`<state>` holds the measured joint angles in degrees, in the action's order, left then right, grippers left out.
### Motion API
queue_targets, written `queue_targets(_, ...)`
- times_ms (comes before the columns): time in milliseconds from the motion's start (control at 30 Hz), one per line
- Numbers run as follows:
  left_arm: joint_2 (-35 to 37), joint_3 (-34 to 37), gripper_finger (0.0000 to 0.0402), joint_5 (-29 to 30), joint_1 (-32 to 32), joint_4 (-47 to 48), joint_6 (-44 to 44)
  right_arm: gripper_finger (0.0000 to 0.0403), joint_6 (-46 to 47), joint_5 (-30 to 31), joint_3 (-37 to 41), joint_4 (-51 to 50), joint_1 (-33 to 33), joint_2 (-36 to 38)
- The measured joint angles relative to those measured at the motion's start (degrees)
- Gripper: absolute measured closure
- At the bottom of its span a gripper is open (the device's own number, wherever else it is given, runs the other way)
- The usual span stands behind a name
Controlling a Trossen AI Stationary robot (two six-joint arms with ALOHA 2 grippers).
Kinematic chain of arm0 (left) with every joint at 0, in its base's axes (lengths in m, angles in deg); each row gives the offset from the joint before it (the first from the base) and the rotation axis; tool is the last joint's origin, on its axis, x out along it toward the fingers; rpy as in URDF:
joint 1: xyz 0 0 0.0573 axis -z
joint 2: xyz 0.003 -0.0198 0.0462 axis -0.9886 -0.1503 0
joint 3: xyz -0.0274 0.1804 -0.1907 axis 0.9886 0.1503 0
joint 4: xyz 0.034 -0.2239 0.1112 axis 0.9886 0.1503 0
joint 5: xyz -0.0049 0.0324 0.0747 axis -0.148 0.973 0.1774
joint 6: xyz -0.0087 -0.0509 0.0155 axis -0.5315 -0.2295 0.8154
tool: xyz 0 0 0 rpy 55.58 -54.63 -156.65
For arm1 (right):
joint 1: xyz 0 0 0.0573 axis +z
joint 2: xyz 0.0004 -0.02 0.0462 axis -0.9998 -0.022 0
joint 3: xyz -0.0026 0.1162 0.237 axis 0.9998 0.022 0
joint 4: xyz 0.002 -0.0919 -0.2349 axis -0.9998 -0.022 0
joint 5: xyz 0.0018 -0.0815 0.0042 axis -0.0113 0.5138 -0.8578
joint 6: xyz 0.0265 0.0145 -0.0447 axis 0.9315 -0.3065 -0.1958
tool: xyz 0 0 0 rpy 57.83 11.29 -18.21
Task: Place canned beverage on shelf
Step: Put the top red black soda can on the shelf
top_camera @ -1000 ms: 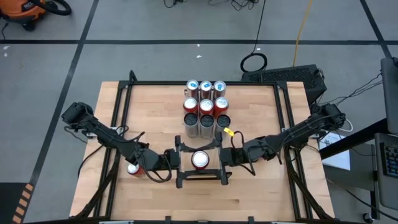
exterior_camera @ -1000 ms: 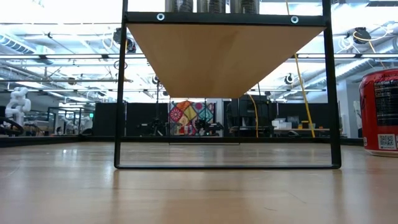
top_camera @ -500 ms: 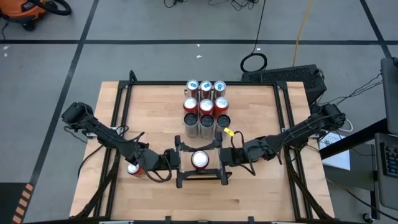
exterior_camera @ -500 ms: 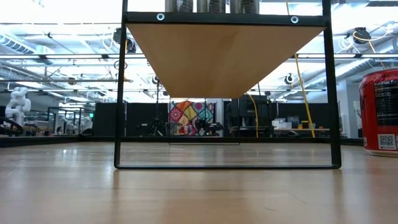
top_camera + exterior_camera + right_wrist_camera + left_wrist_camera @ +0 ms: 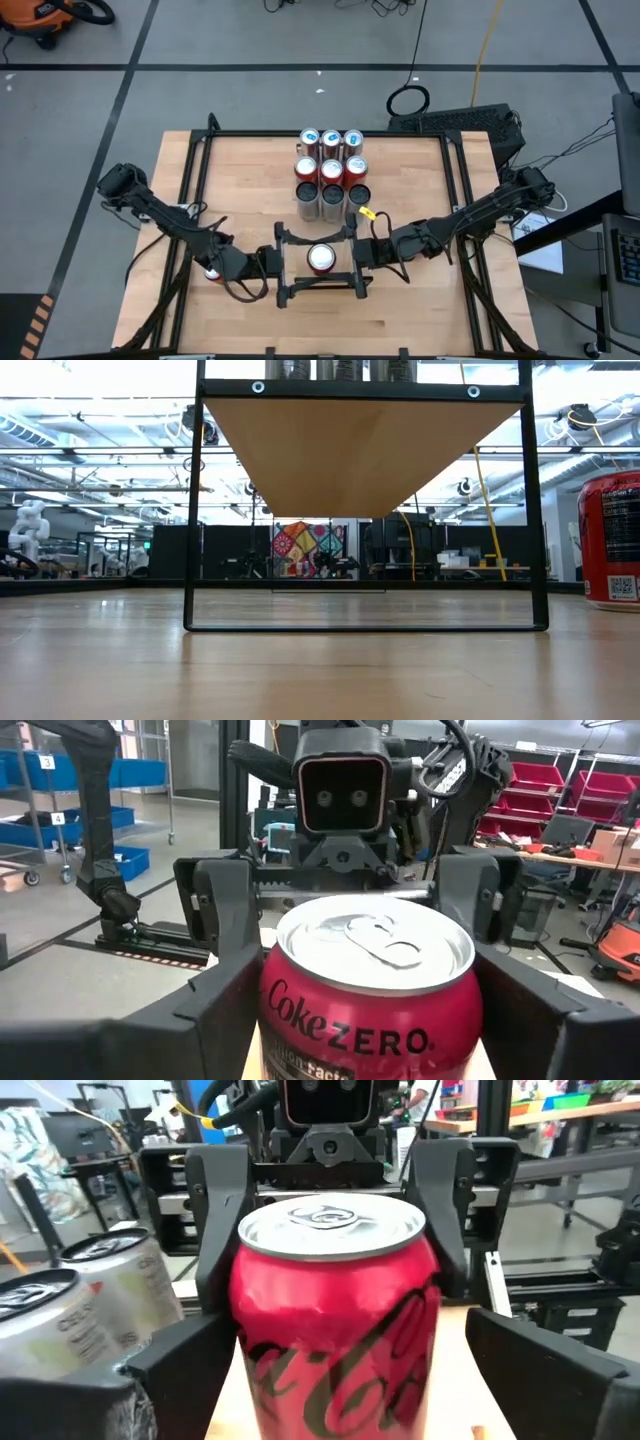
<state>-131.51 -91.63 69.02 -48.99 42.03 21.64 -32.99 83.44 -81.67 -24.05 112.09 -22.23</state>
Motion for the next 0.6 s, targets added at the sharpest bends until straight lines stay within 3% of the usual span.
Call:
queue_targets(300, 5.9, 0.0, 0.0010, 8.7, 4.7, 10.0, -0.1, 0.0126, 0.3, 0.4, 0.0, -0.6, 0.0, 0.0)
queue_targets(600, 10.1, 0.0, 0.0010, 13.8, 10.0, 19.3, -0.2, 0.0126, 0.5, -1.0, 0.0, 0.7, 0.0, -1.9)
